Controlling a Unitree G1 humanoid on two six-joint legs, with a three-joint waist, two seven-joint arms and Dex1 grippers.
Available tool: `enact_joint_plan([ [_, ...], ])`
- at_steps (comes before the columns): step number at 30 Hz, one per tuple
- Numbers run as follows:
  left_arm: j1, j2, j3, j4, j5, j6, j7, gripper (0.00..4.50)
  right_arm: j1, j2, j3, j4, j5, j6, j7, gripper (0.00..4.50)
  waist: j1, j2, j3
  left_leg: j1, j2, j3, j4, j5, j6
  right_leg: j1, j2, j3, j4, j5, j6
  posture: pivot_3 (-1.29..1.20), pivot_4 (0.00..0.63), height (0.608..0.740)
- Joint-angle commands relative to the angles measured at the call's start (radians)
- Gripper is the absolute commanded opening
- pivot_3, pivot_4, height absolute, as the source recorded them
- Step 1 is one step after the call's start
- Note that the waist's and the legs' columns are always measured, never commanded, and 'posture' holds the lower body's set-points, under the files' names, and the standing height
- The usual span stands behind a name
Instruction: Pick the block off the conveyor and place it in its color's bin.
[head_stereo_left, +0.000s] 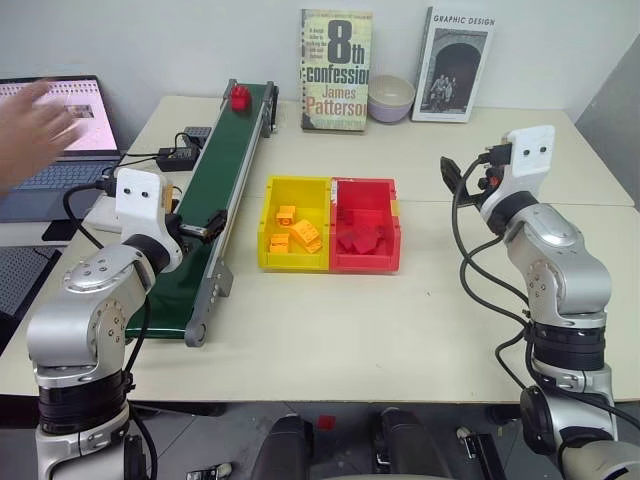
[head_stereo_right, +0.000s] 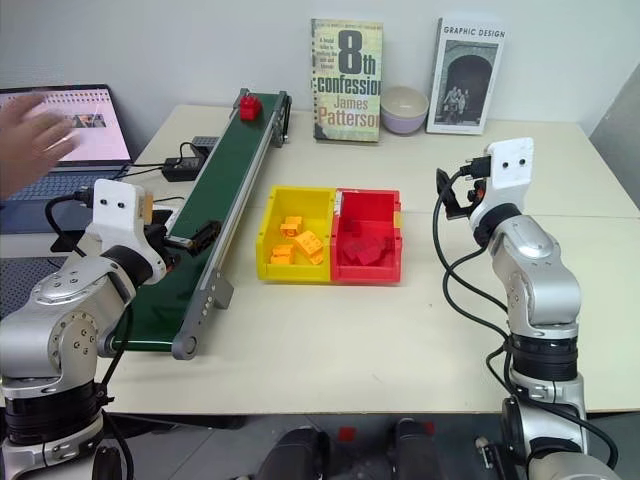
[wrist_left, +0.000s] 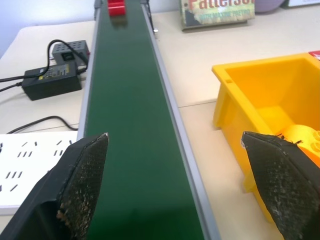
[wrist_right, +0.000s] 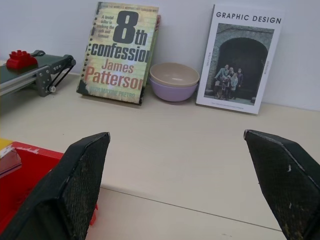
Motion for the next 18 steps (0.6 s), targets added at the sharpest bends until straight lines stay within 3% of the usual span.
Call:
enact_joint_plan([
  [1, -0.002, -0.002, 0.068, -0.059, -0.009, -0.016, 0.024, 4.45, -0.015, -0.025, -0.006, -0.034, 0.016, -0.008, 0.039, 4.50, 0.000, 0.000, 0.000, 0.000, 0.000, 0.000, 0.000, 0.000, 0.000, 0.000, 0.000, 0.000, 0.000, 0.000, 0.000, 0.00, 0.150, 0.740],
  [18, 0.049, -0.066, 0.065, -0.084, 0.018, -0.046, 0.091, 4.45, -0.081, -0.173, 0.083, -0.082, 0.338, 0.039, 0.620, 4.50, 0.001, 0.000, 0.000, 0.000, 0.000, -0.001, 0.000, 0.000, 0.000, 0.001, 0.000, -0.001, 0.000, 0.000, 0.000, 0.00, 0.150, 0.740],
])
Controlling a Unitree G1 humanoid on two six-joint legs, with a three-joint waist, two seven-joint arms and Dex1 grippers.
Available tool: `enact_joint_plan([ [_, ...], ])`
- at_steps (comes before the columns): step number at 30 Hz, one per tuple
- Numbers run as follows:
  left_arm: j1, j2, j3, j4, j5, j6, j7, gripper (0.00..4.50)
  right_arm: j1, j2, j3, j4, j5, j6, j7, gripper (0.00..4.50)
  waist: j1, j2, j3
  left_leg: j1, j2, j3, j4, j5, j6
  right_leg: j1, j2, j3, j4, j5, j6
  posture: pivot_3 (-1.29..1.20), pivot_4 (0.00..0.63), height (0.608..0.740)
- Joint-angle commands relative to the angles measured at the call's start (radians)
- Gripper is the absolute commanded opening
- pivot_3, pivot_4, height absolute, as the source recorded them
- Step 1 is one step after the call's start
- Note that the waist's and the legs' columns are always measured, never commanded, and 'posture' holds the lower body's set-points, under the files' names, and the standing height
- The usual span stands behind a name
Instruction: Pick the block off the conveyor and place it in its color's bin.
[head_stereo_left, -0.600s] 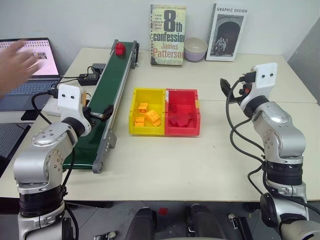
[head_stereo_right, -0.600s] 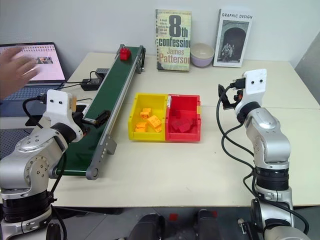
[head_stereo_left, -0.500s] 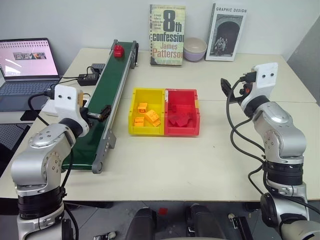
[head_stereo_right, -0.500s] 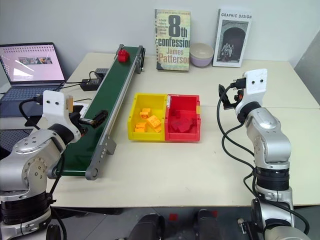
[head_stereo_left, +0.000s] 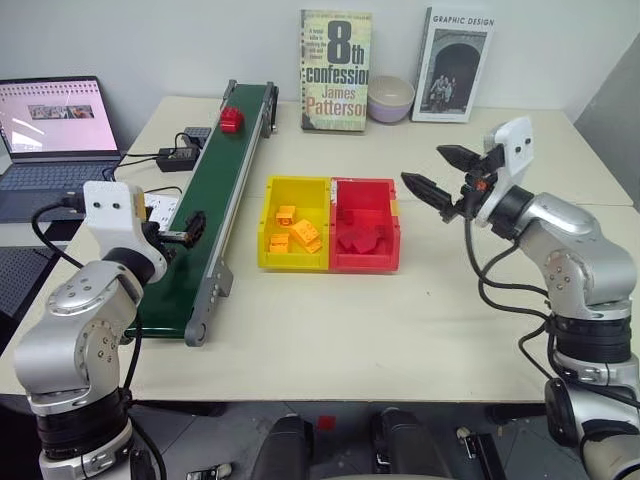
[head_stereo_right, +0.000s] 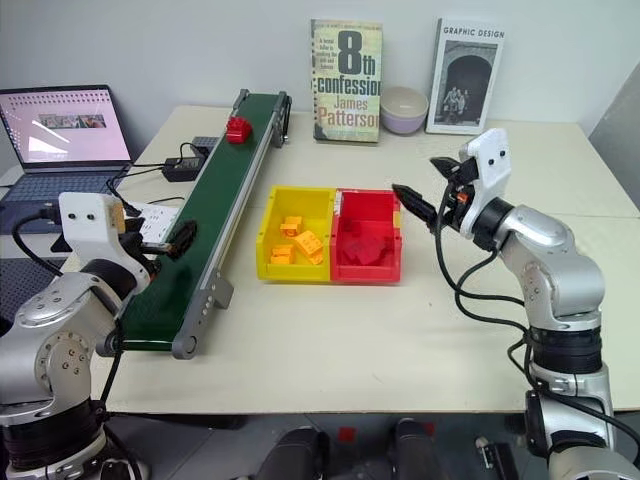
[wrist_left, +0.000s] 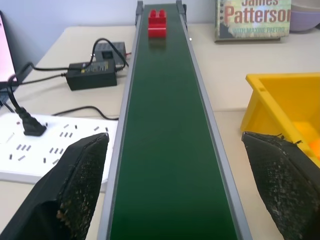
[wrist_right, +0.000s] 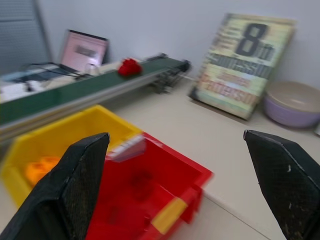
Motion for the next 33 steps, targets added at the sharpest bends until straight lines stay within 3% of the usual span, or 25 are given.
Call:
enact_joint_plan([
  [1, -0.011, 0.007, -0.005, -0.023, 0.015, -0.034, 0.009, 4.45, -0.022, -0.025, 0.010, -0.069, 0.102, 0.021, 0.117, 4.50, 0.000, 0.000, 0.000, 0.000, 0.000, 0.000, 0.000, 0.000, 0.000, 0.000, 0.000, 0.000, 0.000, 0.000, 0.000, 0.00, 0.150, 0.740],
  [4, -0.012, 0.009, -0.007, -0.022, 0.011, -0.032, 0.007, 4.45, -0.030, -0.037, 0.011, -0.102, 0.168, 0.059, 0.161, 4.50, 0.001, 0.000, 0.000, 0.000, 0.000, -0.001, 0.000, 0.000, 0.000, 0.000, 0.000, 0.000, 0.000, 0.000, 0.000, 0.00, 0.150, 0.740],
  [14, -0.076, 0.044, -0.067, 0.091, 0.041, -0.067, -0.029, 4.45, -0.060, -0.036, 0.068, -0.132, 0.186, 0.070, 0.185, 4.50, 0.001, 0.000, 0.000, 0.000, 0.000, -0.001, 0.000, 0.000, 0.000, 0.000, -0.001, 0.000, 0.000, 0.000, 0.000, 0.00, 0.150, 0.740],
  [33, -0.120, 0.022, -0.071, 0.235, 0.059, -0.146, -0.035, 4.45, -0.031, -0.028, 0.066, -0.220, 0.233, 0.121, 0.097, 4.50, 0.001, 0.000, 0.000, -0.001, 0.001, 0.000, 0.000, 0.000, 0.000, -0.001, -0.003, 0.000, -0.001, 0.000, 0.000, 0.00, 0.150, 0.740],
])
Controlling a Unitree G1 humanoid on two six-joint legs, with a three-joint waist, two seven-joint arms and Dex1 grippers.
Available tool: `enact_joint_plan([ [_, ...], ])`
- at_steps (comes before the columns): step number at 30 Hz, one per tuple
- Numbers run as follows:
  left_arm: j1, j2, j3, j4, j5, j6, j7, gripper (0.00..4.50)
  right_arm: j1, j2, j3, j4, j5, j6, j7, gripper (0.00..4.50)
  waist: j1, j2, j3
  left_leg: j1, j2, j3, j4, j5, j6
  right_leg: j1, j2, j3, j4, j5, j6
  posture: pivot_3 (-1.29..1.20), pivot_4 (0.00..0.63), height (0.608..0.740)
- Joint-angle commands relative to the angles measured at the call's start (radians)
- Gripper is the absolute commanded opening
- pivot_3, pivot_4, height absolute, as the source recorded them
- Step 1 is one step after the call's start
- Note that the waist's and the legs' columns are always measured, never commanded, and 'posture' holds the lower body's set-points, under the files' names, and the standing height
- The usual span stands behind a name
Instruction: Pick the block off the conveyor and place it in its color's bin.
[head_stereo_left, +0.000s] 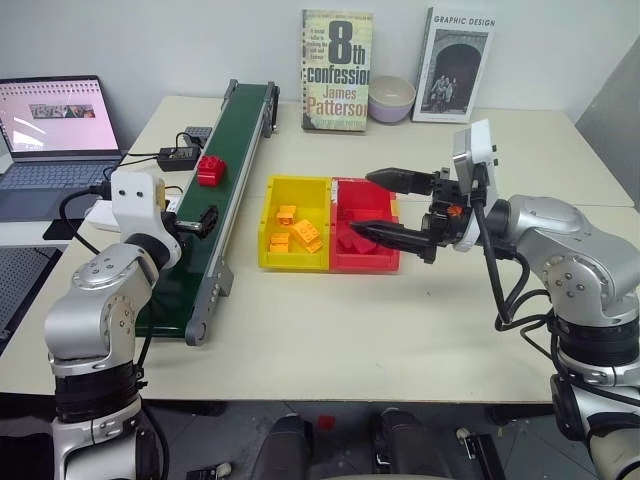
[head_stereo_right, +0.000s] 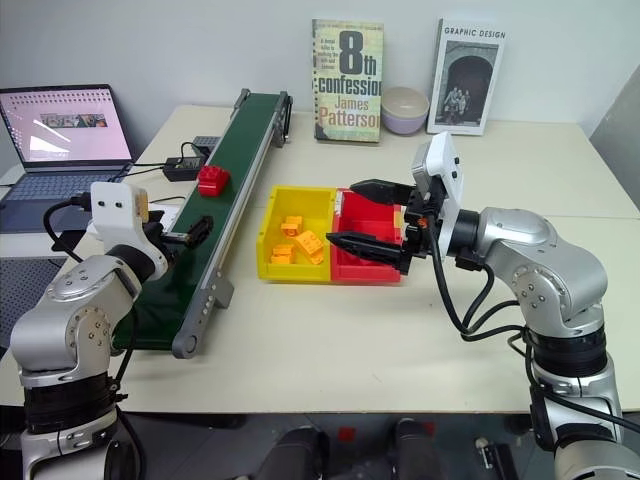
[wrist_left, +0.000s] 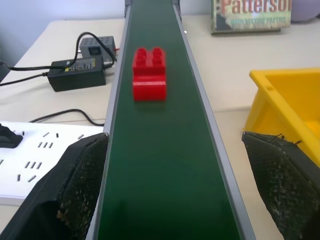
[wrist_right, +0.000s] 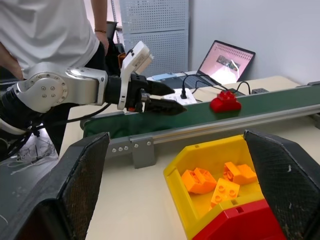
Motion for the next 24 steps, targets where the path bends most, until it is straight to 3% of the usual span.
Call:
enact_joint_plan([
  [1, 0.000, 0.001, 0.014, 0.007, 0.009, -0.042, -0.005, 4.45, -0.008, -0.003, -0.016, -0.053, 0.033, -0.002, -0.006, 4.50, 0.000, 0.000, 0.000, 0.000, 0.000, 0.000, 0.000, 0.000, 0.000, 0.000, 0.000, 0.000, 0.000, 0.000, 0.000, 0.00, 0.150, 0.740],
  [15, 0.007, 0.018, -0.029, 0.092, 0.010, -0.053, -0.069, 4.45, 0.023, -0.019, 0.003, -0.100, 0.051, -0.003, 0.007, 4.50, 0.000, 0.000, 0.000, 0.000, 0.000, -0.001, 0.000, 0.000, 0.000, 0.000, 0.000, 0.000, 0.000, 0.000, 0.000, 0.00, 0.150, 0.740],
  [24, 0.051, 0.043, 0.021, -0.015, 0.011, 0.070, -0.021, 2.94, -0.009, -0.021, -0.017, -0.065, 0.061, 0.000, -0.005, 4.50, -0.001, 0.000, 0.000, 0.000, 0.001, -0.001, 0.000, 0.000, 0.000, 0.000, 0.000, 0.000, 0.000, 0.000, 0.000, 0.00, 0.150, 0.740],
])
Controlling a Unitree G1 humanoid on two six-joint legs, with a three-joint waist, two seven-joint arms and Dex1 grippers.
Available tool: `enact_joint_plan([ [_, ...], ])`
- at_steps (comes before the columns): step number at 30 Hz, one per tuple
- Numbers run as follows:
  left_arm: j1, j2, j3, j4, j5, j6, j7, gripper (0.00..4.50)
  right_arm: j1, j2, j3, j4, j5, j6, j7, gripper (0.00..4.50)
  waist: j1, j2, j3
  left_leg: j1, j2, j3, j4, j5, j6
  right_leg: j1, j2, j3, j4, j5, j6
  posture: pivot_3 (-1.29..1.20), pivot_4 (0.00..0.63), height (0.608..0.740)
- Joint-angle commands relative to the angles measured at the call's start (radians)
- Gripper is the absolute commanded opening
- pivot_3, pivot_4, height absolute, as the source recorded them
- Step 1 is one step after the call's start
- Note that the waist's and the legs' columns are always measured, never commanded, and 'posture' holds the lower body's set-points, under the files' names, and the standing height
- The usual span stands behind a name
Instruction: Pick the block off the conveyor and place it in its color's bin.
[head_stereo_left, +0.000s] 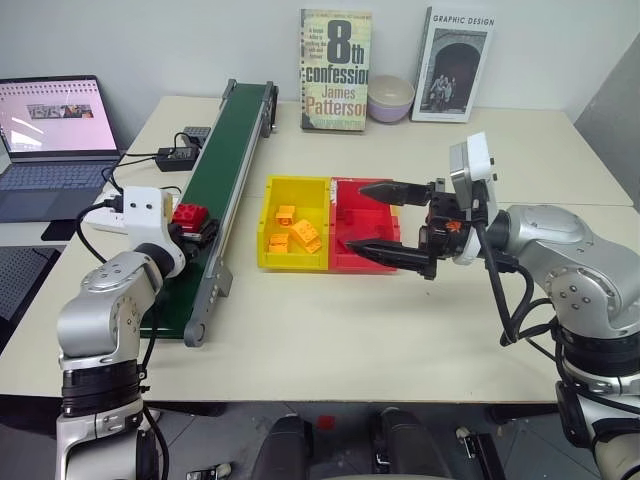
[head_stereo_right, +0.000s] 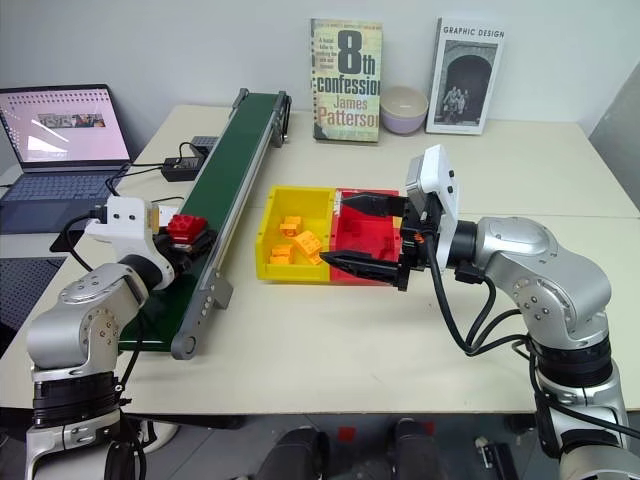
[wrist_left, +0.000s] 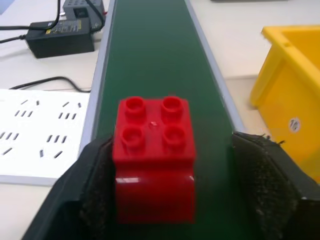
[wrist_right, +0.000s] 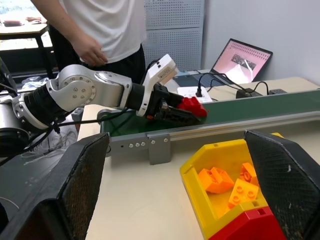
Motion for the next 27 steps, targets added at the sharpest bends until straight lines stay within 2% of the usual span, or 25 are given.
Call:
enact_joint_plan([
  [1, 0.035, 0.020, 0.041, -0.117, -0.008, 0.074, 0.028, 2.71, -0.050, -0.003, -0.033, 0.010, 0.021, -0.006, -0.011, 4.50, 0.000, 0.000, 0.000, 0.000, 0.000, 0.000, 0.000, 0.000, 0.000, 0.000, 0.000, 0.000, 0.000, 0.000, 0.000, 0.00, 0.150, 0.740],
  [5, 0.068, 0.005, 0.057, -0.177, -0.017, 0.114, 0.044, 1.90, -0.073, -0.006, -0.022, 0.054, 0.001, -0.028, 0.012, 4.50, 0.000, 0.000, 0.000, 0.000, 0.000, 0.000, 0.000, 0.000, 0.000, 0.000, 0.000, 0.000, 0.000, 0.000, 0.000, 0.00, 0.150, 0.740],
  [8, 0.072, -0.004, 0.074, -0.211, -0.028, 0.144, 0.054, 1.55, -0.081, -0.009, -0.016, 0.070, -0.007, -0.038, 0.023, 4.50, 0.000, 0.000, 0.000, 0.000, 0.000, 0.000, 0.000, 0.000, 0.000, 0.000, 0.000, 0.000, 0.000, 0.000, 0.000, 0.00, 0.150, 0.740],
  [15, 0.069, 0.008, 0.090, -0.255, -0.046, 0.188, 0.051, 1.54, -0.043, -0.028, -0.028, 0.043, -0.011, -0.047, 0.021, 4.50, 0.001, 0.000, 0.000, 0.000, 0.000, 0.000, 0.000, 0.000, 0.000, 0.000, 0.000, 0.000, -0.001, 0.000, 0.000, 0.00, 0.150, 0.740],
  [23, -0.269, 0.123, -0.149, -0.028, -0.055, 0.107, -0.203, 1.54, 0.068, -0.108, -0.096, -0.090, -0.022, -0.007, -0.086, 4.50, 0.017, -0.001, 0.000, 0.000, -0.002, 0.001, 0.001, 0.000, 0.000, 0.001, 0.002, -0.001, -0.001, -0.001, -0.001, 0.00, 0.150, 0.740],
  [27, -0.444, 0.075, -0.317, 0.133, -0.037, -0.010, -0.388, 1.54, 0.122, -0.115, -0.141, -0.157, -0.039, 0.042, -0.210, 4.50, 0.020, -0.001, 0.000, -0.001, -0.003, 0.002, 0.001, 0.000, 0.000, 0.000, 0.002, -0.001, -0.001, -0.001, 0.000, 0.00, 0.150, 0.740],
])
